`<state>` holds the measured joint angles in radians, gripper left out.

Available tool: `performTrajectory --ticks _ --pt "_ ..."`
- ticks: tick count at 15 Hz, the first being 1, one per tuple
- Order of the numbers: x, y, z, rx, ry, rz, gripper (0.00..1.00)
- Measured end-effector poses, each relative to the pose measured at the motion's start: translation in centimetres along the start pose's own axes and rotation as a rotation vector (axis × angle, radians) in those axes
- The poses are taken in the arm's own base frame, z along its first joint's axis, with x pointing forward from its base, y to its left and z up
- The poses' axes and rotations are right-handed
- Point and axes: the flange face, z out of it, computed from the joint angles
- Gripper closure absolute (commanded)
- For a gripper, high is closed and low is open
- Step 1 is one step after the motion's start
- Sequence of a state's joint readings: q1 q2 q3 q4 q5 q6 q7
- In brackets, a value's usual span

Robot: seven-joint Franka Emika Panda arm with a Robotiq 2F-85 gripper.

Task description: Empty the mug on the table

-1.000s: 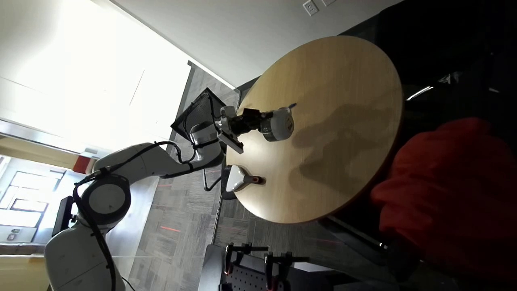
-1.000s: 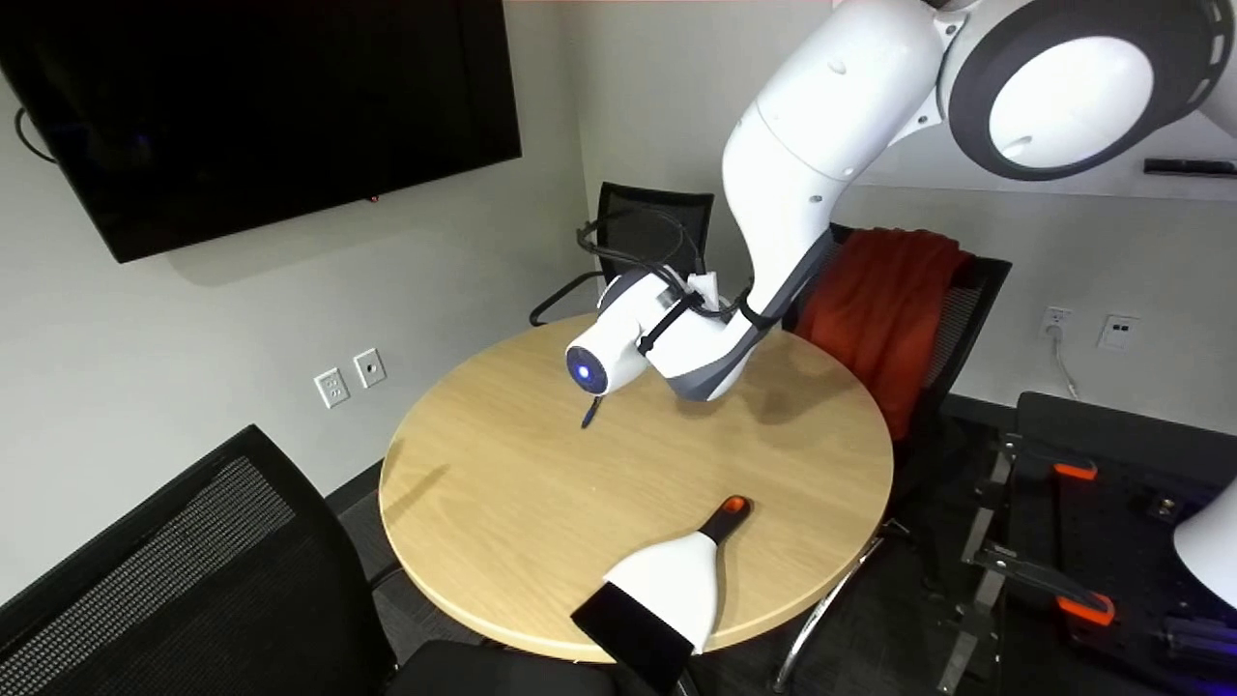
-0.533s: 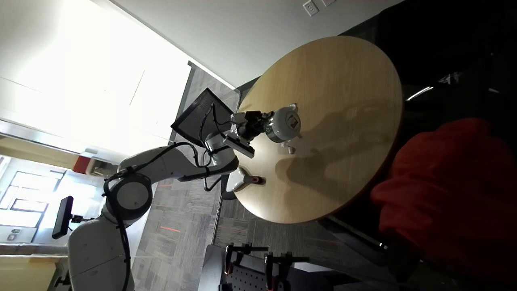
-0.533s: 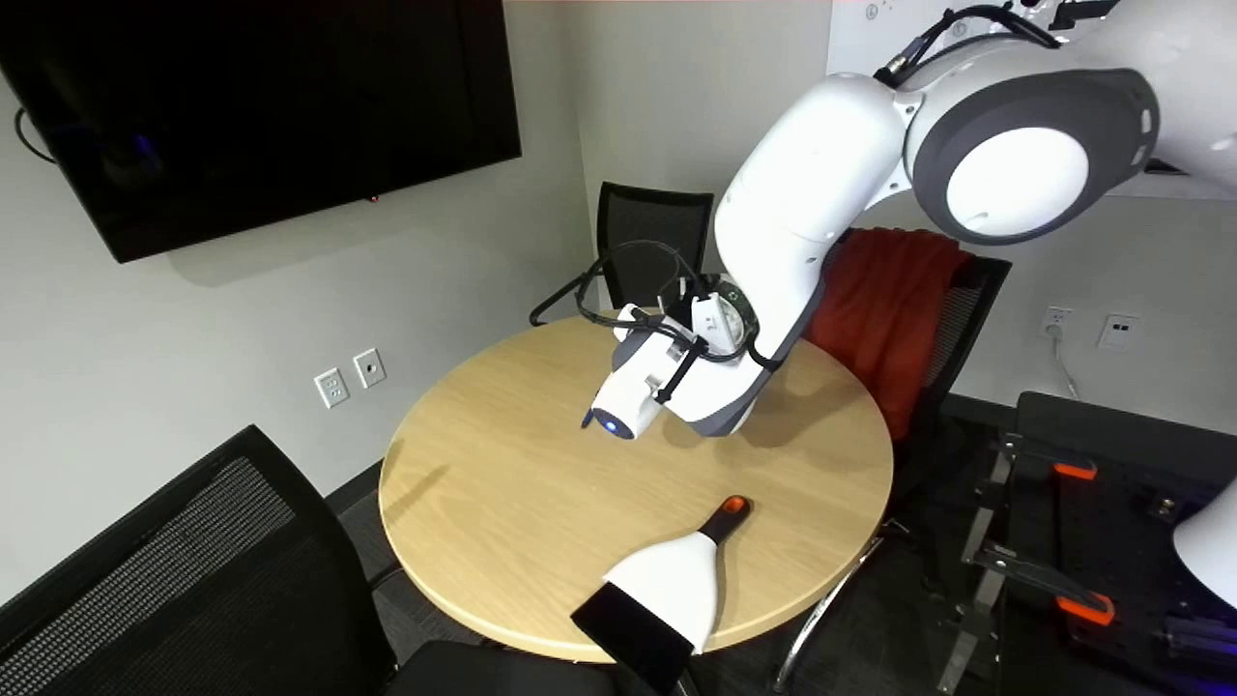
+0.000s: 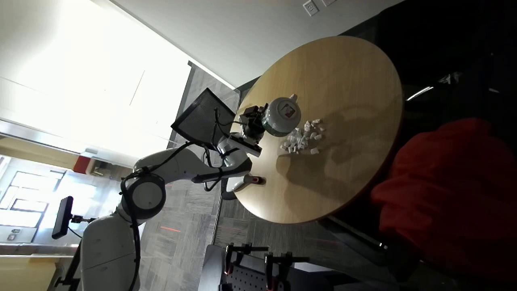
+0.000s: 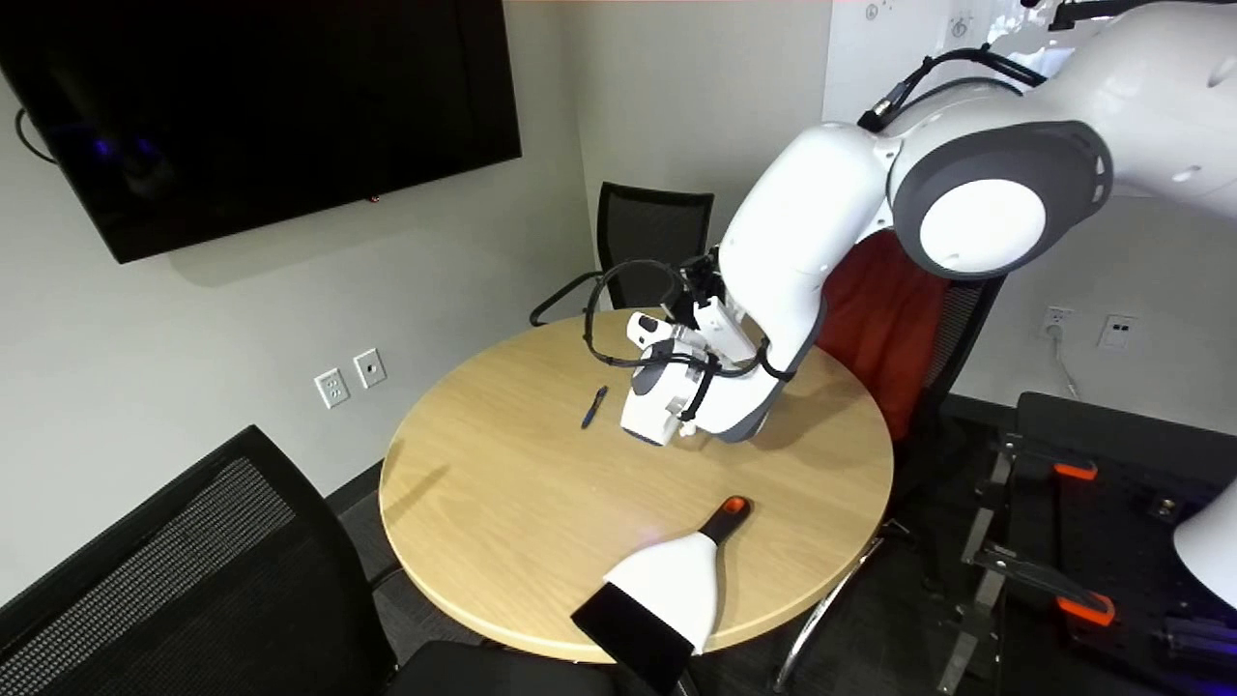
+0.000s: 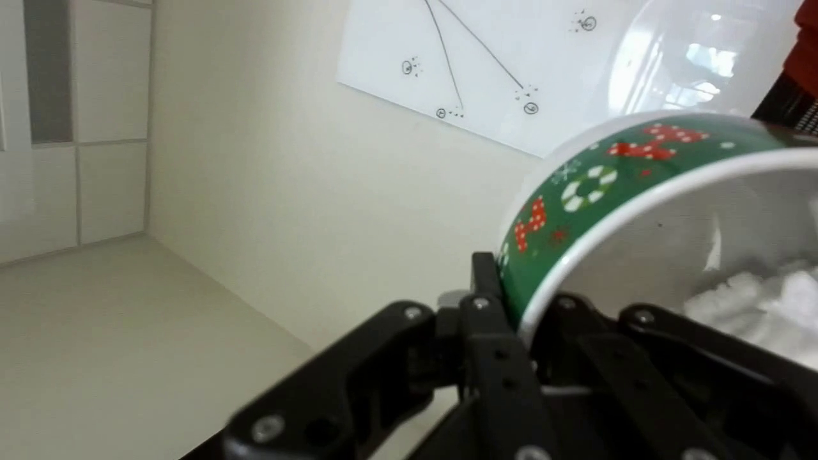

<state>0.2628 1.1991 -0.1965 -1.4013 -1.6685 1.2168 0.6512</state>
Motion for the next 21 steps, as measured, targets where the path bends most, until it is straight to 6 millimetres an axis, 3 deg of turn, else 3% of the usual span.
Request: performTrajectory --ticks 7,11,13,16,21 --pt "0.9 -2.6 4.6 -0.031 -0.035 -0.011 0.97" --pt "1.2 -2.3 5.1 -0.057 -0.044 0.004 0.97" --pt "1.5 -1.5 4.1 -0.045 -0.030 0.022 0.97" --pt "1.9 1.0 0.9 0.040 0.008 0.061 0.97" --pt "1.8 8.9 -4.3 0.293 0.100 0.162 0.97"
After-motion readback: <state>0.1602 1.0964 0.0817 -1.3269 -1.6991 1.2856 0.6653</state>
